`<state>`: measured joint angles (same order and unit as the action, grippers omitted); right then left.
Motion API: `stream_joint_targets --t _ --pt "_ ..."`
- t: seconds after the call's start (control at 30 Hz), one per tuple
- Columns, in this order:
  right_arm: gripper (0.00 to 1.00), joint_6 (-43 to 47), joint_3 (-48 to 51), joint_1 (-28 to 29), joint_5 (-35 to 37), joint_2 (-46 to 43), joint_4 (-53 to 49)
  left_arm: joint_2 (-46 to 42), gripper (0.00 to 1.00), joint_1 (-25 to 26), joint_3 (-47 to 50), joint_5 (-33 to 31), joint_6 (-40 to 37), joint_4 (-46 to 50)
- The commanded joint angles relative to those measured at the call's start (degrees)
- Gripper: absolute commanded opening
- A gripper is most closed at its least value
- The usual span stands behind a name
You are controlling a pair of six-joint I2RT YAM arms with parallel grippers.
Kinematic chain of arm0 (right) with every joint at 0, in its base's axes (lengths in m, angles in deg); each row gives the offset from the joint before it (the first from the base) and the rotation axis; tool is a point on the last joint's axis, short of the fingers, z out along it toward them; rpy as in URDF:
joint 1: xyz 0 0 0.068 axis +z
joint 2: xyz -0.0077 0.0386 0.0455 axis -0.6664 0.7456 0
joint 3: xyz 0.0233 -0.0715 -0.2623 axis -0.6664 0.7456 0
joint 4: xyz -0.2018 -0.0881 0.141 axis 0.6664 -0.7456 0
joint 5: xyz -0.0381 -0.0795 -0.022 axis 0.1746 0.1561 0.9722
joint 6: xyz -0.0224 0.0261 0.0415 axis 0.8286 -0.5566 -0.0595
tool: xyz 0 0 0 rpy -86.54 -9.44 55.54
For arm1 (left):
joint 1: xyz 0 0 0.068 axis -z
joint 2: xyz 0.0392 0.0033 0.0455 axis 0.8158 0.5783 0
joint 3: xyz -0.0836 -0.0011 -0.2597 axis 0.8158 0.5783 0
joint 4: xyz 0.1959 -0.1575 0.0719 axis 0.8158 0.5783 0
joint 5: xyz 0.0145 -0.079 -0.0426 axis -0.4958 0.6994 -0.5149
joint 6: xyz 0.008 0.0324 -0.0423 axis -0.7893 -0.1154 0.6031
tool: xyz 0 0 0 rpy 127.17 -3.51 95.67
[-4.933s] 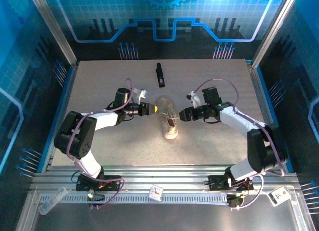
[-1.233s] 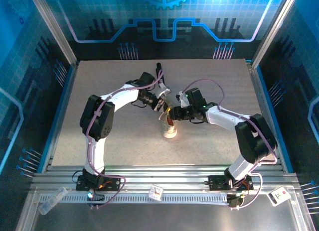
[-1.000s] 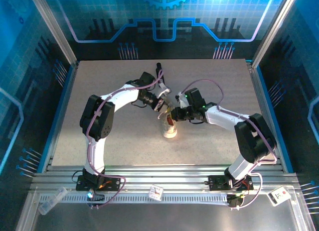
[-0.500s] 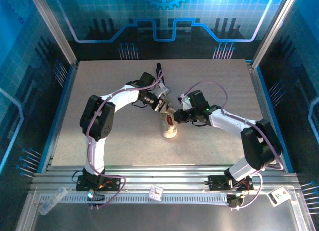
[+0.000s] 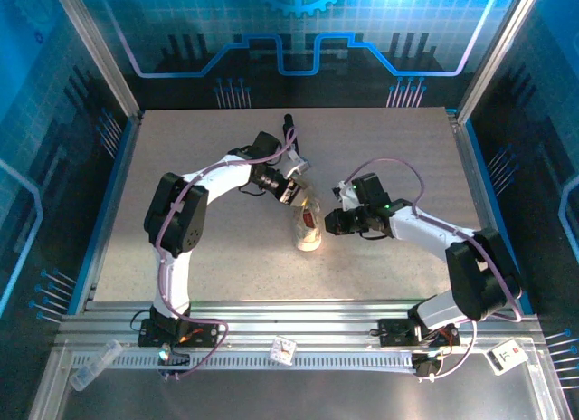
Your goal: Tie the shoes
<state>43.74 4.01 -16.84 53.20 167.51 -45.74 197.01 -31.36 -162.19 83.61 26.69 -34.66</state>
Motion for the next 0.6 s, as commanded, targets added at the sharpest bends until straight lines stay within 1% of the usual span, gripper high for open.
stream_joint_targets --t 0.0,0.07,0.2,0.3,0.37,0.47,0.57 --pt "0.14 0.92 -0.81 -0.19 -3.17 1.41 -0.56 -5.39 0.49 0.26 1.25 0.83 0.83 -1.95" --pt "0.16 0.79 -1.4 -0.23 -3.39 1.51 -0.72 -7.33 0.52 0.24 1.92 0.81 1.29 -2.66" --pt "0.31 1.29 -2.22 -0.37 -2.55 0.0 -2.99 -11.57 0.55 -0.3 4.32 0.05 1.98 -4.44" --pt "0.38 1.82 -3.05 -0.75 -1.21 -1.91 -5.93 -14.84 0.55 -0.94 7.17 -1.24 2.83 -6.56" --pt "0.4 1.96 -3.77 -1.04 0.02 -3.16 -7.68 -17.01 0.53 -1.16 9.79 -2.71 2.76 -8.18" --pt "0.41 2.63 -5.27 -1.01 1.72 -4.11 -8.99 -20.07 0.47 -1.08 15.78 -3.65 0.73 -12.48" --pt "0.42 3.7 -8.49 -0.35 3.38 -3.1 -9.34 -21.08 0.46 -1.07 20.43 -3.79 -1.35 -15.75"
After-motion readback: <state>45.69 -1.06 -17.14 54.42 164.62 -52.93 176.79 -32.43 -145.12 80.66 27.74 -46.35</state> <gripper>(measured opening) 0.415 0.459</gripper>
